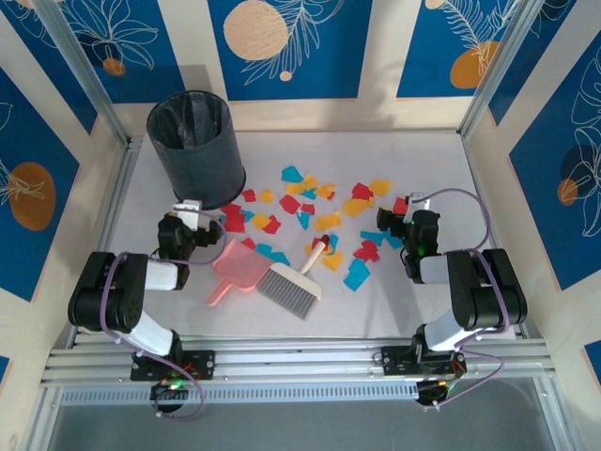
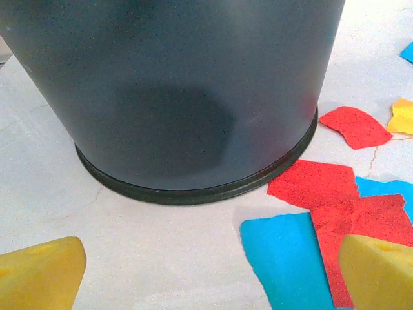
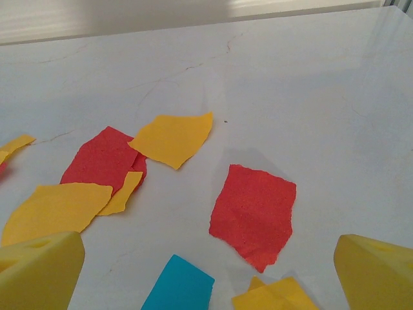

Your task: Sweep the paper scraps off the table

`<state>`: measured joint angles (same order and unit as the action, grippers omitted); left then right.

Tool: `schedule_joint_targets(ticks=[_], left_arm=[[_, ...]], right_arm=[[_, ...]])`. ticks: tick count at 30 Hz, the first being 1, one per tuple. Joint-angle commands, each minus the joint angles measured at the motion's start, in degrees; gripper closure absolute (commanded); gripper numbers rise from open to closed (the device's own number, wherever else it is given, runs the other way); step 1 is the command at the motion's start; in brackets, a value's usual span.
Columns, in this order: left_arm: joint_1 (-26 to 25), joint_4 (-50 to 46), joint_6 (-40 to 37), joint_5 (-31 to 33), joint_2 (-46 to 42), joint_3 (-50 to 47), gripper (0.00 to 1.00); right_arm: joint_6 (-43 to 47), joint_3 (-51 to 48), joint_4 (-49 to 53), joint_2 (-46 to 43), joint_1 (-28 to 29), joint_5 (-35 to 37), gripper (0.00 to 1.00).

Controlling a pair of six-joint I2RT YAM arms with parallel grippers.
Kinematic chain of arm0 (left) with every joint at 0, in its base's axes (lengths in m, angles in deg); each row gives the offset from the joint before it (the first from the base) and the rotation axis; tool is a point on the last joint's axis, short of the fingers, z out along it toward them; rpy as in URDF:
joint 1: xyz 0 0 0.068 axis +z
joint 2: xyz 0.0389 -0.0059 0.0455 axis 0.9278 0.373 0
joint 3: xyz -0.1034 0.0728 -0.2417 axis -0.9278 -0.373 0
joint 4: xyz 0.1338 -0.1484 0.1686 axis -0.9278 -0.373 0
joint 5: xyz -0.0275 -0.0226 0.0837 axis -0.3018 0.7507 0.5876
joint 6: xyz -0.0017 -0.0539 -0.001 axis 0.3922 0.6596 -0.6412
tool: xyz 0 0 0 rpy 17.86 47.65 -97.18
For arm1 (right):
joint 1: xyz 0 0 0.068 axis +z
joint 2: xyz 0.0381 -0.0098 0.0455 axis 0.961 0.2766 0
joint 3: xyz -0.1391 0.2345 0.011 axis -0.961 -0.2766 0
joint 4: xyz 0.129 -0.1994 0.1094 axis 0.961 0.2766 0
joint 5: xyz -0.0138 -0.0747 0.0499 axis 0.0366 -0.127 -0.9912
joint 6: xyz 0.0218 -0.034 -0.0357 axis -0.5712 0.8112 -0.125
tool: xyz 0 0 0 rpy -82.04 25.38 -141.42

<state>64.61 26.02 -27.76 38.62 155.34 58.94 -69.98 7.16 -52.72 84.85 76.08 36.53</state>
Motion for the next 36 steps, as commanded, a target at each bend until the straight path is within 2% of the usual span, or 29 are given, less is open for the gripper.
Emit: schedule_joint_targets(ticks=[1, 8, 12, 16, 18, 21, 25, 27, 30, 34, 36], left_arm=[[0.2, 0.9, 0.3, -1.0, 0.4, 0.8, 0.0], [0.2, 5.1, 1.3, 1.8, -2.3, -2.2, 0.0], [0.1, -3.8, 2.8, 6.8, -8.7, -0.6, 0.0], [0.0, -17.1, 6.2, 9.0, -15.3, 2.5, 0.0], [-0.1, -24.1, 8.5, 7.6, -18.4, 4.3, 0.0], [-0.9, -34.8, 12.3, 5.6, -22.1, 8.2, 0.0], [-2.7, -47.9, 16.2, 1.6, -25.2, 13.0, 0.0], [-4.7, -53.5, 17.9, -0.4, -25.7, 15.4, 0.0], [-8.9, -60.1, 18.4, -3.5, -25.1, 18.5, 0.0], [-17.0, -66.6, 16.4, -4.5, -22.4, 22.1, 0.01], [-20.8, -68.6, 15.4, -6.6, -20.1, 23.9, 0.05]], right_arm=[[0.0, 0.8, -1.0, 0.1, 0.3, 0.6, 0.01], [-0.4, 1.2, 1.0, -1.3, 0.4, 1.5, 0.01], [0.2, 0.5, -0.3, -1.6, 0.4, 0.6, 0.01], [0.4, -0.4, -1.8, -2.1, 0.5, 0.3, 0.01], [1.0, 0.0, -0.3, -3.0, 0.6, -0.6, 0.01], [-0.8, 3.9, 12.4, -8.5, 0.7, 3.4, 0.01], [-3.5, 7.1, 24.6, -14.0, 0.1, 3.1, 0.01], [-6.7, 10.2, 34.4, -16.8, 0.2, 3.0, 0.01], [-10.7, 15.4, 48.9, -19.9, 0.2, -0.4, 0.01], [-14.1, 17.9, 57.9, -23.2, 0.9, -7.3, 0.01], [-14.8, 18.5, 60.6, -24.6, 1.3, -11.2, 0.01]])
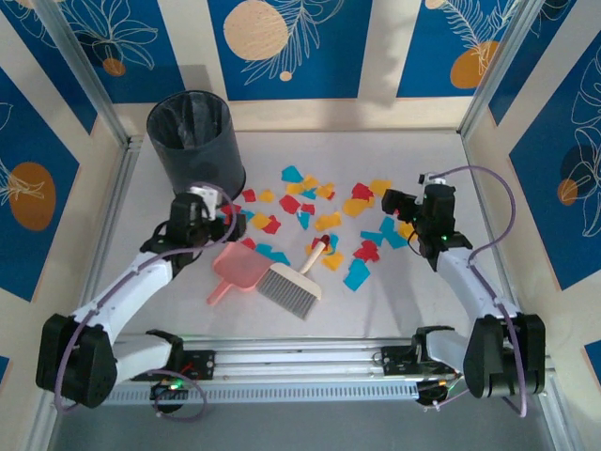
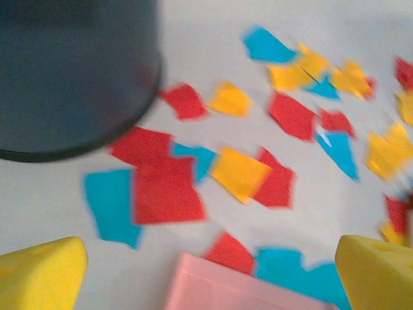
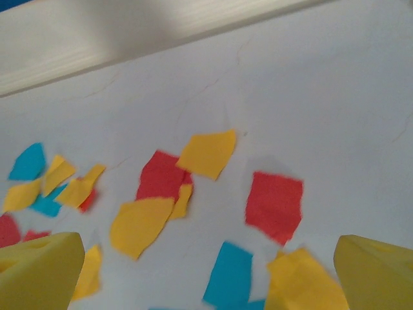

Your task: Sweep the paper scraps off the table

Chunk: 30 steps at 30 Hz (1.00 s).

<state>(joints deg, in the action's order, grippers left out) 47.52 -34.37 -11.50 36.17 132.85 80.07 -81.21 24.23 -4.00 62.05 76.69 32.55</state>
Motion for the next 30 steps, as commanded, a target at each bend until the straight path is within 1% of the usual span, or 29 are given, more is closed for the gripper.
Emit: schedule_joint_targets(ticks=[1, 3, 6, 8, 9, 12, 15, 17, 19, 22, 24, 30], left_arm=[[-5.5, -9.1, -1.0, -5.1, 3.8, 3.6, 0.07], [-9.5, -10.3, -1.4, -5.2, 6.3, 5.6, 0.1], [-14.8, -11.3, -2.9, -4.9, 10.9, 8.5, 0.12], [-17.6, -12.6, -4.3, -5.8, 14.3, 11.2, 0.15], [-18.9, -13.4, -5.3, -6.5, 16.6, 12.9, 0.19], [-22.1, -16.1, -5.9, -3.9, 22.5, 17.7, 0.23], [-24.6, -18.5, -6.8, -3.0, 27.6, 22.4, 0.29], [-25.7, -18.9, -6.7, -2.8, 30.5, 24.7, 0.33], [-26.5, -19.5, -6.8, -4.4, 33.4, 27.0, 0.39], [-27.5, -20.6, -6.8, -4.5, 37.3, 30.0, 0.42], [-27.8, -21.2, -6.9, -4.9, 39.5, 31.5, 0.47], [-28.5, -23.0, -7.4, -5.8, 43.7, 34.3, 0.53]], right_arm=[[-3.8, 1.8, 13.1, -2.3, 1.1, -8.3, 0.01], [-4.6, 2.5, 15.2, -2.8, 1.7, -9.7, 0.01], [-4.5, 2.7, 16.3, -3.3, 2.7, -12.8, 0.01], [-4.1, 2.6, 16.4, -3.3, 3.5, -13.5, 0.01], [-4.0, 2.5, 16.2, -3.4, 3.8, -13.5, 0.01], [-3.9, 2.3, 16.3, -3.3, 4.4, -13.7, 0.01], [-3.7, 2.1, 16.3, -3.5, 4.6, -13.8, 0.01], [-3.8, 1.9, 16.2, -3.6, 4.6, -13.5, 0.01], [-3.8, 1.5, 16.0, -3.6, 4.5, -13.2, 0.01], [-3.7, 1.1, 15.7, -3.9, 4.6, -13.1, 0.01], [-3.7, 0.7, 15.7, -4.0, 4.6, -13.0, 0.01], [-3.8, 0.0, 15.5, -4.2, 4.5, -12.8, 0.01]])
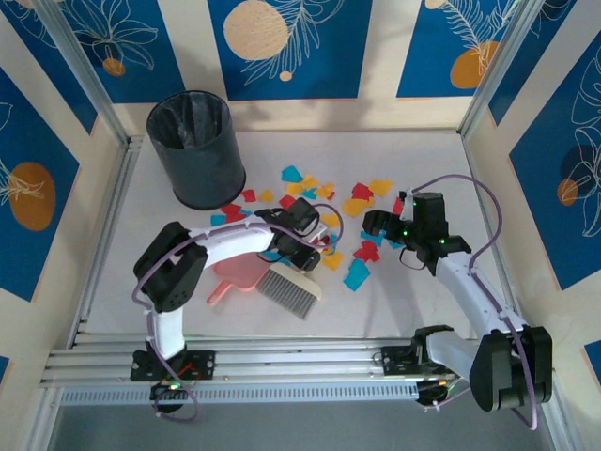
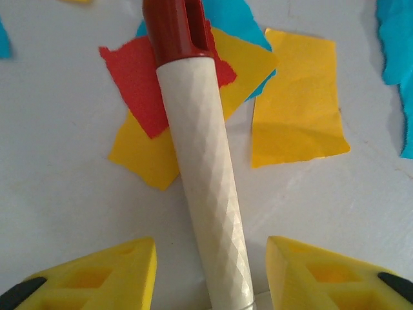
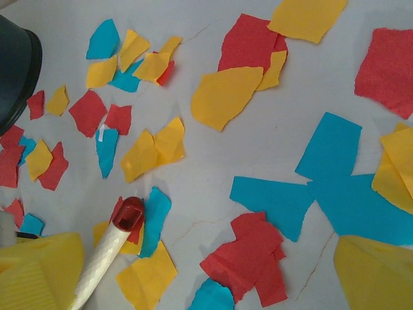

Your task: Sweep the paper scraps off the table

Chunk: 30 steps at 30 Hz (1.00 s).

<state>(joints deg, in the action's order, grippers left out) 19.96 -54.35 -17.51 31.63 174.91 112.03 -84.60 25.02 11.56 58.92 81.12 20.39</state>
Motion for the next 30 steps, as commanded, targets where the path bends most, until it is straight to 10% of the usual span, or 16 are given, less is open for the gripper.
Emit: schedule_joint_targets(ticks=[1, 30], left_arm=[[-1.1, -3.6, -1.4, -1.0, 2.2, 2.8, 0.54], [-3.6, 1.1, 1.2, 2.9, 0.4, -0.7, 0.88]], right_arm=[[-0.5, -0.9, -0.1, -1.0, 0.0, -0.7, 0.01], [-2.5, -0.9, -0.9, 0.9, -1.6, -8.4, 0.01]])
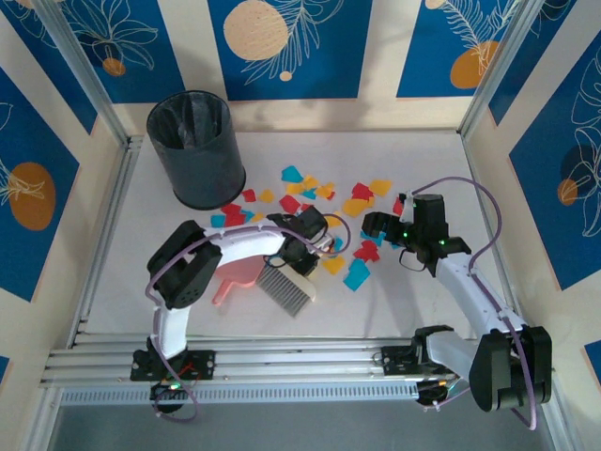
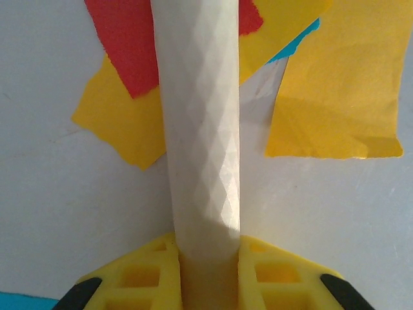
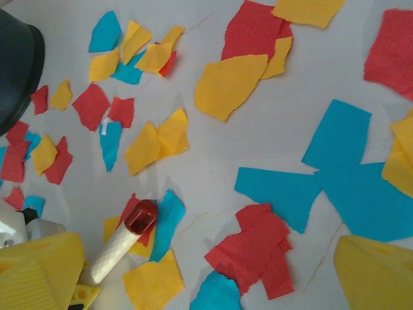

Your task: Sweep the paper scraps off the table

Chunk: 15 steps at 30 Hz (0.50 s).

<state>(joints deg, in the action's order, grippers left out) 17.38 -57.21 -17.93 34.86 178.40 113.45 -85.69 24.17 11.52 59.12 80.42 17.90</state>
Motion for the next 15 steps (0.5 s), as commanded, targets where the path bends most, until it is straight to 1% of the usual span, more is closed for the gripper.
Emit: schedule_joint_targets(ticks=[1, 5, 6, 9, 11, 15], left_arm=[[-1.1, 5.6, 2.0, -0.3, -4.2, -3.0, 0.88], [-1.1, 12.1, 3.4, 0.5, -8.0, -6.6, 0.9], [-1.1, 13.4, 3.7, 0.5, -8.8, -7.4, 0.9], [-1.1, 17.5, 4.1, 0.4, -11.1, -9.5, 0.9], [-1.1, 20.1, 4.0, 0.5, -12.2, -10.8, 0.9], [-1.2, 24.0, 3.5, 0.4, -13.4, -12.5, 0.9]], right_arm=[[-1.7, -0.1, -1.5, 1.1, -1.4, -7.9, 0.01], [-3.1, 0.3, -2.7, 3.2, -2.7, -14.1, 0.0], [-3.4, 0.5, -3.1, 3.9, -2.8, -15.4, 0.02], [-4.4, 1.3, -4.1, 6.7, -2.9, -20.7, 0.08], [-4.8, 1.8, -5.6, 9.0, -2.9, -25.2, 0.18], [-5.8, 3.4, -7.2, 13.9, -2.2, -30.7, 0.3]])
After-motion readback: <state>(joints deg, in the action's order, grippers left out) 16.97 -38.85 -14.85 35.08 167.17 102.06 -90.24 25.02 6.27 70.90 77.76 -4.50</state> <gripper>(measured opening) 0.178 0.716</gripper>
